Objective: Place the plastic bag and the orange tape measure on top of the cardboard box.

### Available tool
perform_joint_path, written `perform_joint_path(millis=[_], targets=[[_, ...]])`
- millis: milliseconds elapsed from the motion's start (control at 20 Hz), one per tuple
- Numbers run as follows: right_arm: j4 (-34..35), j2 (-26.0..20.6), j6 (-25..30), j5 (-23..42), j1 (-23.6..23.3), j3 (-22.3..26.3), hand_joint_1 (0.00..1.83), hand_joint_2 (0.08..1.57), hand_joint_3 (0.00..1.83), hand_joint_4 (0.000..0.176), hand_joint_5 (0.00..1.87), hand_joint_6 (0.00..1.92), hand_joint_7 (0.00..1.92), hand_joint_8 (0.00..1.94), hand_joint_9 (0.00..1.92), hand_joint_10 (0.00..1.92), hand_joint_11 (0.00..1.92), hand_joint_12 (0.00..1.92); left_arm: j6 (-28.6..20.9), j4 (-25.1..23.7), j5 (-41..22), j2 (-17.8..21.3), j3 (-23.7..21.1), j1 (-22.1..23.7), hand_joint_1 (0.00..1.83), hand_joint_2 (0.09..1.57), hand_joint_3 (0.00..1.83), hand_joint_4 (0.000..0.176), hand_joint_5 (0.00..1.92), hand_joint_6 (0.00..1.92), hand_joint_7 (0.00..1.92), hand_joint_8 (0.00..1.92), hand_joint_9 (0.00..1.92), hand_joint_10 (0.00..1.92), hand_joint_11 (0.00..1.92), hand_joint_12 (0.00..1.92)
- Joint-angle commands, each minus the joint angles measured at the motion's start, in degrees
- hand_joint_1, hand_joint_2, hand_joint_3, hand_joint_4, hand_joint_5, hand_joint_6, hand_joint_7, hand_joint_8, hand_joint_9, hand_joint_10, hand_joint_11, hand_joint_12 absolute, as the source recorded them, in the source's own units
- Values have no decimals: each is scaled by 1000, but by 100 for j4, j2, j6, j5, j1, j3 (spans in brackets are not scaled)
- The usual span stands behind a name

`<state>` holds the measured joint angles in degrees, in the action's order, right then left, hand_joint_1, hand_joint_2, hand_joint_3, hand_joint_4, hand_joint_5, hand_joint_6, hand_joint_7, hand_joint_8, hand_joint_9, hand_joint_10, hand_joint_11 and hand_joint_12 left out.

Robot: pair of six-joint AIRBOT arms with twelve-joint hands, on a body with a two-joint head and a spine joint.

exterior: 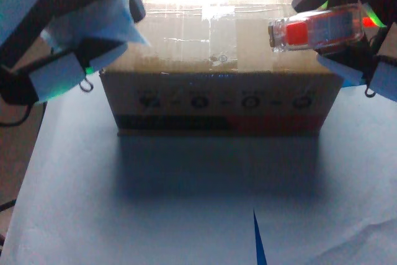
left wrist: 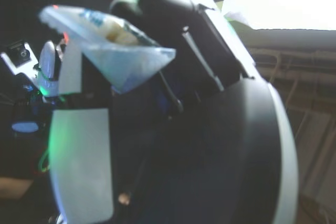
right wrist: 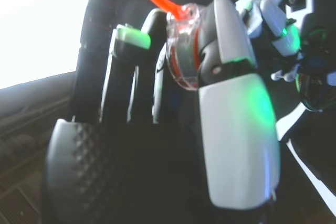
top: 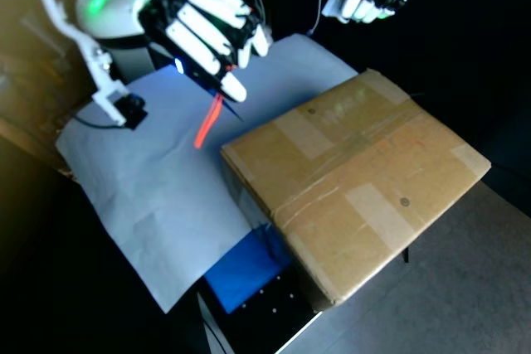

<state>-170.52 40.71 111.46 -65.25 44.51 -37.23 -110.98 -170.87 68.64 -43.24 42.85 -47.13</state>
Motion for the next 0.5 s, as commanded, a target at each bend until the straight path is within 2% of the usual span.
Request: perform_joint_path(millis=[0, 150, 200, 450], targets=[[-206, -8, -110, -736, -107, -14, 1223, 1218, 0, 0, 879, 882, 748, 1651, 1003, 1921, 1106, 1921, 28, -171, 601, -24, 36, 100, 1249, 1165, 3, 0, 830, 993, 955, 1291, 1057, 1196, 1019, 1576], [-206, -8, -542, -720, -288, -93, 1225, 1213, 0, 0, 893, 861, 751, 1644, 1004, 1921, 1106, 1921, 81, -171, 290, -119, 215, 472, 1248, 1169, 2, 0, 815, 1022, 960, 1288, 1067, 1176, 1027, 1564], [-206, -7, -543, -720, -298, -115, 1225, 1212, 0, 0, 893, 861, 751, 1644, 1004, 1921, 1106, 1921, 95, -171, 275, -132, 233, 504, 1248, 1169, 2, 0, 814, 1022, 959, 1289, 1068, 1175, 1027, 1563], [-206, 193, -543, -561, -719, -527, 1225, 1211, 0, 0, 895, 858, 752, 1642, 1005, 1921, 1107, 1921, 545, -171, -228, -532, 556, 1355, 1248, 1170, 1, 0, 813, 1024, 959, 1290, 1071, 1166, 1028, 1561]])
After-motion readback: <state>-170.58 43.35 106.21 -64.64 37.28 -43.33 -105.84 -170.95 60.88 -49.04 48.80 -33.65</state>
